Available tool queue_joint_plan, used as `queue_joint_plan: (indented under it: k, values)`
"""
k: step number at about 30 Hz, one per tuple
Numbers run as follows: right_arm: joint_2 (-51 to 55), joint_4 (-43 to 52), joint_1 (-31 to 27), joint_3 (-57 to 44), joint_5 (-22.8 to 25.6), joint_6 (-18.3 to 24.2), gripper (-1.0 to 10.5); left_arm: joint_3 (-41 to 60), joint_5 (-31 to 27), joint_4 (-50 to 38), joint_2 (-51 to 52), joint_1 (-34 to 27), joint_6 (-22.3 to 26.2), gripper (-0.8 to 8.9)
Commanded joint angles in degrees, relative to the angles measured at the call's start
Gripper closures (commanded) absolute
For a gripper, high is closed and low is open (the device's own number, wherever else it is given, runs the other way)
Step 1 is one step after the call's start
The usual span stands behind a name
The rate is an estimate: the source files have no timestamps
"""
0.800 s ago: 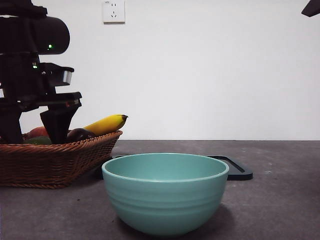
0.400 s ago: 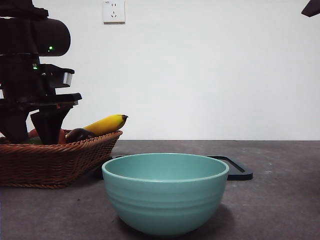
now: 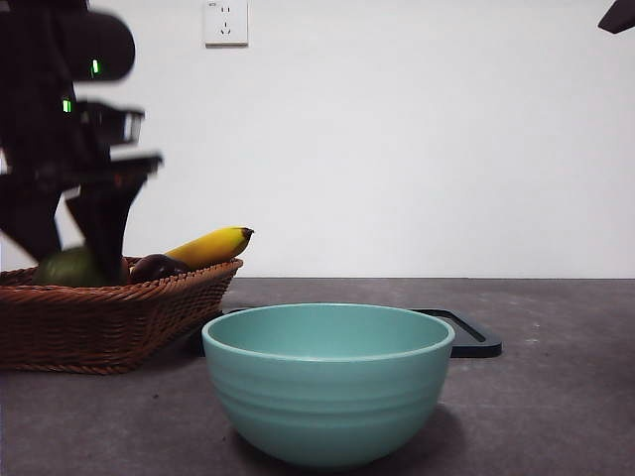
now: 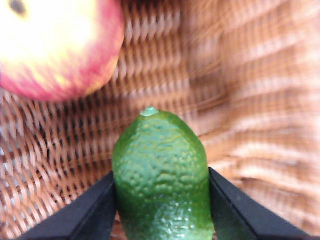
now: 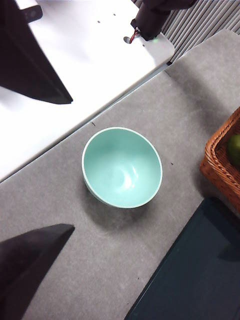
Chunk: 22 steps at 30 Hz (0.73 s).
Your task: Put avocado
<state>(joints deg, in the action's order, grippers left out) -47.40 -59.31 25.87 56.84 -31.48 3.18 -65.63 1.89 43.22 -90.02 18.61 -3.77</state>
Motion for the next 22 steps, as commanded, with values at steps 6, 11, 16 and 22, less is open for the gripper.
queue_joint_plan:
  k: [6, 11, 16, 22]
  values:
    - [-0.48, 0.55, 0.42, 1.05, 0.0, -0.17, 5.6, -1.31, 5.49, 0.79, 11.93, 4.07, -0.37, 6.06]
    - [-0.48, 0.55, 0.42, 1.05, 0.04, -0.17, 5.6, -1.31, 11.5, 2.73, 17.92, 8.92, -0.37, 6.06]
    - [-0.48, 0.55, 0.42, 1.05, 0.07, -0.17, 5.6, -1.29, 13.9, 3.54, 19.15, 15.67, -0.35, 6.06]
    - [-0.48, 0.55, 0.42, 1.05, 0.07, -0.17, 5.6, -1.29, 13.79, 2.45, 14.99, 23.37, -0.35, 6.06]
